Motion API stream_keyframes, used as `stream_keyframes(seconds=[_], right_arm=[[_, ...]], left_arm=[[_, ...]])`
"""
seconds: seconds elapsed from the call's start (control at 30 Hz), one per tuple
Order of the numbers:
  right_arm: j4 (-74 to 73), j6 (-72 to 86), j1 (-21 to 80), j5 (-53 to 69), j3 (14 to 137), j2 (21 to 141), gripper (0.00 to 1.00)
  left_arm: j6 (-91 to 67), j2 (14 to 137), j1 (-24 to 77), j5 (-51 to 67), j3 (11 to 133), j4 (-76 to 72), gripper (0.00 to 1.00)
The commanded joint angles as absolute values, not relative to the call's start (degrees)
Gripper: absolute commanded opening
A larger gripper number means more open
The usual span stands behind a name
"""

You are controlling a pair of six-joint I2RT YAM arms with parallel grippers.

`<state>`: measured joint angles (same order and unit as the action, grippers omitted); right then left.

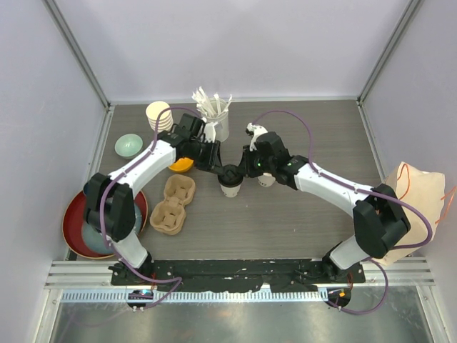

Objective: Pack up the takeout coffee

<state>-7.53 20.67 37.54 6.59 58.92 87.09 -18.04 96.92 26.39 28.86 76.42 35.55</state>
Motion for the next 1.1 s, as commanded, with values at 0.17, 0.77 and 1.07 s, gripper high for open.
stream_keyframes(seconds=[0.17,0.77,1.07], right_arm=[[-14.85,20.48,38.32,6.07,62.57,86.92,0.31],[-13.56,-11.74,38.32,23.05,66.56,78.24,0.64],[-15.81,-56.06,38.41,42.89,59.84,74.97,0.45]], left_arm=[[-14.50,97.56,27.07,31.02,79.80,40.51,0.29],[-12.30,95.89,26.19,30.59,85.35,45.79,0.40],[-20.74,94.04,24.35,30.50,80.95,41.57,0.39]])
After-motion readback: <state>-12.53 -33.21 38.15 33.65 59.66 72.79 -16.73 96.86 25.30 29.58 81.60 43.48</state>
